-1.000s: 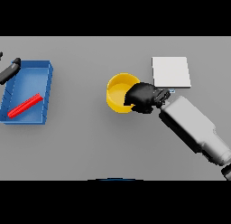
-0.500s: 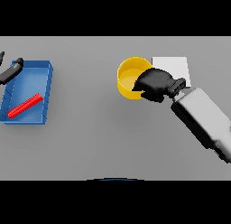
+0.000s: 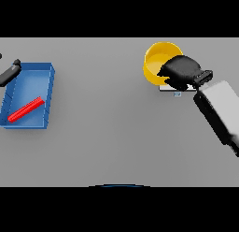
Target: Pick up the red beaker and tilt it to pour out 1 green nut into yellow bowl. Pick up the yellow bowl and place it on the metallic measuring scale.
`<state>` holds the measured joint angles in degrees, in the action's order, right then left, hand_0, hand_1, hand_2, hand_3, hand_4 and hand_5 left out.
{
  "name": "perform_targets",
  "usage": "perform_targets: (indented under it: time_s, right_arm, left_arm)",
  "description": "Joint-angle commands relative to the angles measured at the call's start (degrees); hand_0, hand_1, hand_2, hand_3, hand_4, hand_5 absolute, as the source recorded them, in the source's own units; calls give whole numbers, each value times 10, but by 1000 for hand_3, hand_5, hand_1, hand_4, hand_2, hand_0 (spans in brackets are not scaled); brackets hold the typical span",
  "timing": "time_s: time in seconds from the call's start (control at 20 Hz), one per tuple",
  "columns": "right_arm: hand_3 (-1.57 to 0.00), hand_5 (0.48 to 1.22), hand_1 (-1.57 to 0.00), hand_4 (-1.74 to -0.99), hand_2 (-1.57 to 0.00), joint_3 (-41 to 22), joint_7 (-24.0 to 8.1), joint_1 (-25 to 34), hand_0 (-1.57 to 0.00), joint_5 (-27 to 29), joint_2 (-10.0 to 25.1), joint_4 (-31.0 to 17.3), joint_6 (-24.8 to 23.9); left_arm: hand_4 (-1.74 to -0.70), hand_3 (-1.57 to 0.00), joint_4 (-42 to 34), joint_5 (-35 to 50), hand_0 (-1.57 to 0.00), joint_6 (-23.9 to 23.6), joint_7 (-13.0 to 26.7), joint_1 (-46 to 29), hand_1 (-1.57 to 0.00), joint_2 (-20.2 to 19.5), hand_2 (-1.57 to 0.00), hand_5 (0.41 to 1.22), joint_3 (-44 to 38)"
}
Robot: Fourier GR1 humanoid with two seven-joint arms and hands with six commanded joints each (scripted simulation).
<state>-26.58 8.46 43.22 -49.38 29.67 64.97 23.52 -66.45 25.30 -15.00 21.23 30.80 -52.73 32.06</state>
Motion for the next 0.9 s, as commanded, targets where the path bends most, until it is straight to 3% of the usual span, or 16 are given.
perform_targets:
  time_s: [0.0,0.2,0.35,0.7,0.85]
  right_arm:
    - [-1143,1221,-1571,-1741,-1540,3,14,0,-1570,-1,6,-13,-11]
    - [-1147,1221,-1571,-1741,-1537,16,8,15,-1571,-10,-1,-86,-47]
    - [-1195,1221,-1571,-1741,-1487,26,22,22,-1571,-13,-5,-143,-74]
    - [-1374,1221,-1571,-1741,-1405,47,32,40,-1562,-5,-23,-234,-86]
    - [-1466,1221,-1571,-1741,-1369,54,29,48,-1469,-4,-34,-261,-84]
  left_arm:
    - [-737,1,1,-1,1,1,-1,1,1,4,1,730,2]
    - [-727,1,5,-4,1,5,2,3,1,1,1,734,4]
    - [-720,1,-4,-2,1,3,8,1,1,-5,1,720,2]
    - [-726,1,-6,-2,1,6,21,7,1,-1,1,710,6]
    - [-727,1,-9,-2,1,1,15,-3,1,-4,1,710,6]
